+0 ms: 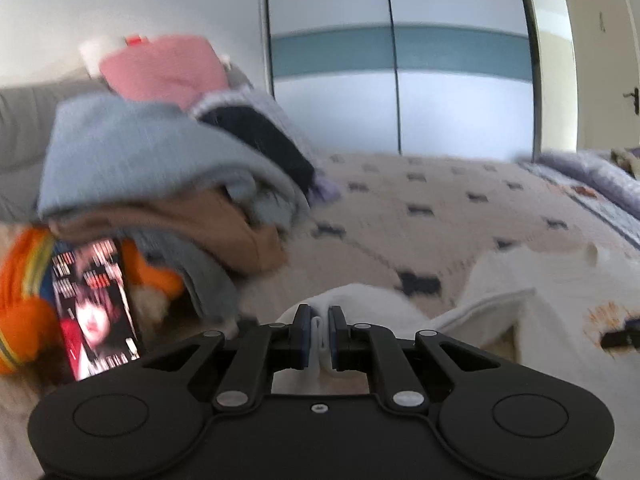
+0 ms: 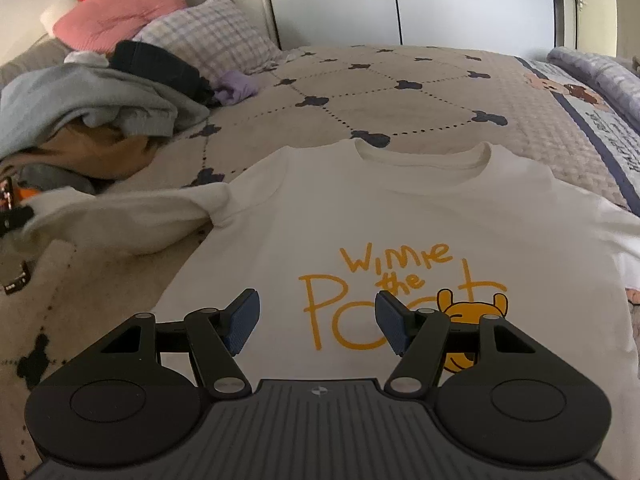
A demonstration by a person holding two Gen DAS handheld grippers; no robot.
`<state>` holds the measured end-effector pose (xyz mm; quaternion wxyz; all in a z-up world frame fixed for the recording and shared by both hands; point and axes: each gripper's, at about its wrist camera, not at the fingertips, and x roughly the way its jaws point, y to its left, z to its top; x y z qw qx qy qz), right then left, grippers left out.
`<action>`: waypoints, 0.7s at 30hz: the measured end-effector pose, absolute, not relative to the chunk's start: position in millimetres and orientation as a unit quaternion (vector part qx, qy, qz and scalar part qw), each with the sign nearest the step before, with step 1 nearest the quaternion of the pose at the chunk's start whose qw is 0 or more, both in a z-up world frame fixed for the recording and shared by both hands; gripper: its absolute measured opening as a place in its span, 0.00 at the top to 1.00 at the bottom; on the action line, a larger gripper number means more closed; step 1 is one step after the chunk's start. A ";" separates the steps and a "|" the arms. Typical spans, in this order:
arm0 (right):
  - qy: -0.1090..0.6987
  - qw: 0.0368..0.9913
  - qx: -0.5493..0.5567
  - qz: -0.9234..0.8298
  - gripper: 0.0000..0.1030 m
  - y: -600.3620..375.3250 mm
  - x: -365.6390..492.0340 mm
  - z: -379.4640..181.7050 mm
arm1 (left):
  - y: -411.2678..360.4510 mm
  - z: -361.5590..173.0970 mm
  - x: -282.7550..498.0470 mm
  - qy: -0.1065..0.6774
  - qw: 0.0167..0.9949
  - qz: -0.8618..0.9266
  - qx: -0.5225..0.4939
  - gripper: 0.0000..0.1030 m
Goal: Fold clothes
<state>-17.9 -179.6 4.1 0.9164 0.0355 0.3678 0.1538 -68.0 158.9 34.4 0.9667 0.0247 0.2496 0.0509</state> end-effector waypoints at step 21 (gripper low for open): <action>0.368 0.905 0.057 0.203 0.40 -169.8 -4.7 28.1 | 180.1 35.0 -88.8 0.322 0.946 -0.044 -0.011 0.41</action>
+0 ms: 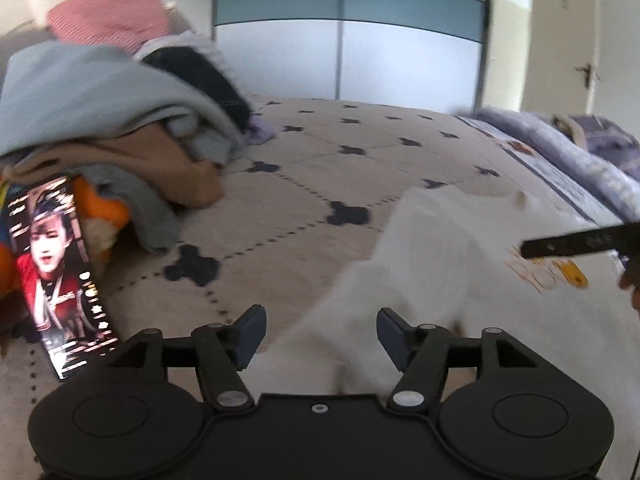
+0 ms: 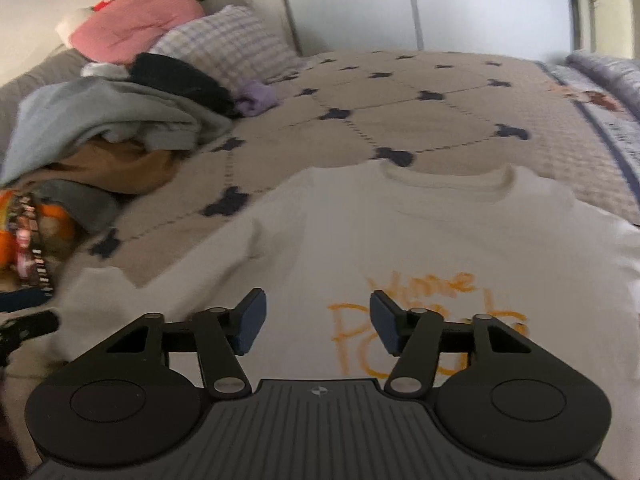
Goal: Fold clothes
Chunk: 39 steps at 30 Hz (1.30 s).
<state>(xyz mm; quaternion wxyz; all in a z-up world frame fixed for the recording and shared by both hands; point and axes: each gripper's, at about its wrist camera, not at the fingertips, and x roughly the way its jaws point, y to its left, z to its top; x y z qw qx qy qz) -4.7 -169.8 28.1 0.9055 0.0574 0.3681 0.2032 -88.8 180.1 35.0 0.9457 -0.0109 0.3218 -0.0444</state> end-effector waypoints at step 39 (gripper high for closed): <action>0.461 0.875 0.063 0.132 0.95 -14.5 96.0 23.0 | 251.0 17.1 -65.7 0.415 0.900 -0.115 -0.067 0.47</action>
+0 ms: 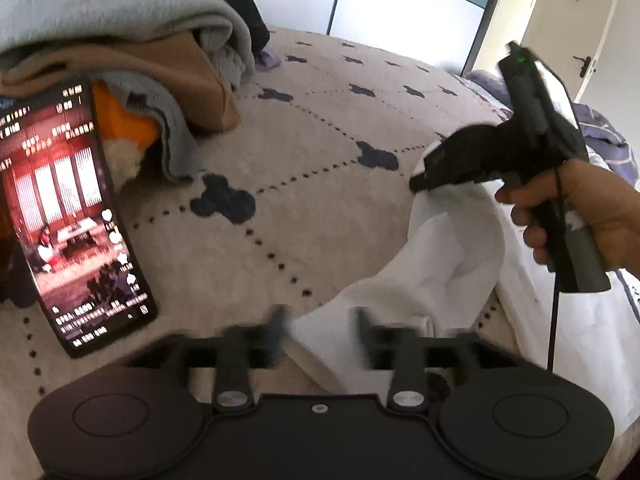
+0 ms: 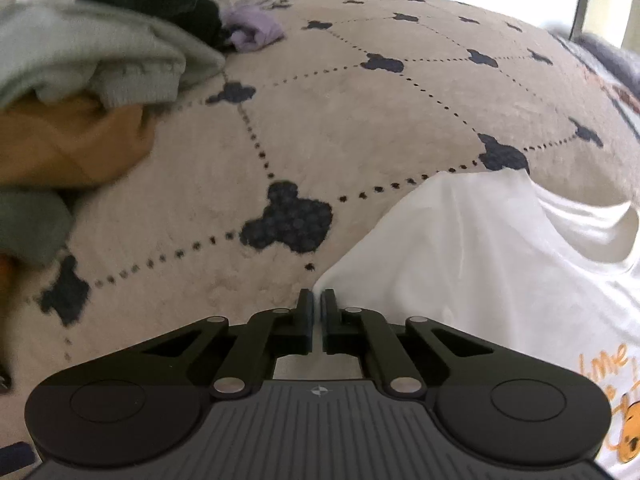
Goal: Fold clothes
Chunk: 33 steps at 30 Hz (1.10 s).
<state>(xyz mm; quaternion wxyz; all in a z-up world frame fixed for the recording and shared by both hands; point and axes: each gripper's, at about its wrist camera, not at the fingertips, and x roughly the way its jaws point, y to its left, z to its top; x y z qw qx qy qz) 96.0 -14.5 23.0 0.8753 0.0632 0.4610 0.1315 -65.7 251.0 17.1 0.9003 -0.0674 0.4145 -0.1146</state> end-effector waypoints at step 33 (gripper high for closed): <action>0.425 0.870 0.198 0.154 0.74 -30.7 147.7 10.9 | 260.8 56.0 -38.7 0.277 0.956 0.092 -0.009 0.98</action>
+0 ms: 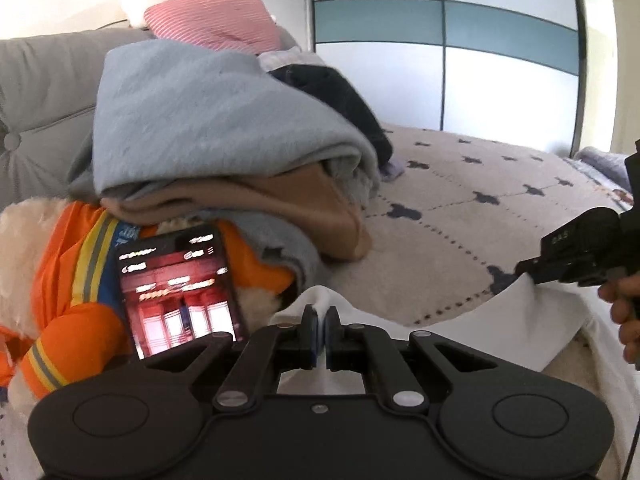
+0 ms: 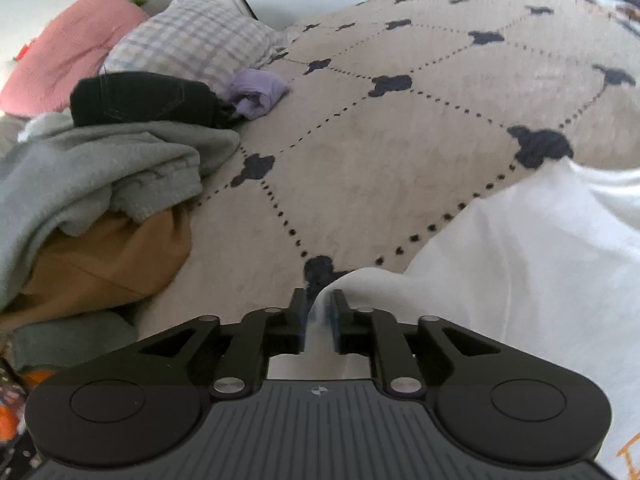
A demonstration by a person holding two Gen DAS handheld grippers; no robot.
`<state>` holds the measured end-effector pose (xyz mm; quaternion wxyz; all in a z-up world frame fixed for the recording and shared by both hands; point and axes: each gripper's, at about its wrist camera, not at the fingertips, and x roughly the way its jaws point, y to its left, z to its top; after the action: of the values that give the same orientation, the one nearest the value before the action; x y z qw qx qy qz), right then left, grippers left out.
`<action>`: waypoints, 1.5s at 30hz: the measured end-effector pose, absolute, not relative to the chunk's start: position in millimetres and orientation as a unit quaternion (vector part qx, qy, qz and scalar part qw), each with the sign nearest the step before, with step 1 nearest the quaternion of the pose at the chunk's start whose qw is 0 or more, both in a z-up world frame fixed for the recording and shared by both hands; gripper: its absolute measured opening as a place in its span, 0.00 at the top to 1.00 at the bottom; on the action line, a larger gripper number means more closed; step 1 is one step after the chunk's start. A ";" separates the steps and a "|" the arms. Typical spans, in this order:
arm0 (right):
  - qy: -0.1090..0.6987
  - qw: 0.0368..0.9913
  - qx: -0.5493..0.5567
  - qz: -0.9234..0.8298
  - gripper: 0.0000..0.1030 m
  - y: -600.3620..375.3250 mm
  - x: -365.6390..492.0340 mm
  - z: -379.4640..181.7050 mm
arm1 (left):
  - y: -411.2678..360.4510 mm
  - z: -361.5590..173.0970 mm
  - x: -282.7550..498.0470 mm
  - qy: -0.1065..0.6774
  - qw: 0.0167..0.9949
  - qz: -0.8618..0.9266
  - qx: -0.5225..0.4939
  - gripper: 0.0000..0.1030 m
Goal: Fold clothes
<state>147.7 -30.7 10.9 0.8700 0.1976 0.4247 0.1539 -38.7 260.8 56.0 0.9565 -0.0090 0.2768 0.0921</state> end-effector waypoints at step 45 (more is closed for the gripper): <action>0.347 0.895 -0.023 0.279 0.47 3.8 91.1 5.0 | 221.8 87.8 11.7 0.176 0.969 0.170 0.017 0.42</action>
<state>91.1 3.8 5.0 0.8950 -0.0234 0.3471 0.2793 11.7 221.8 87.8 0.9694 0.0172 0.1762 0.1702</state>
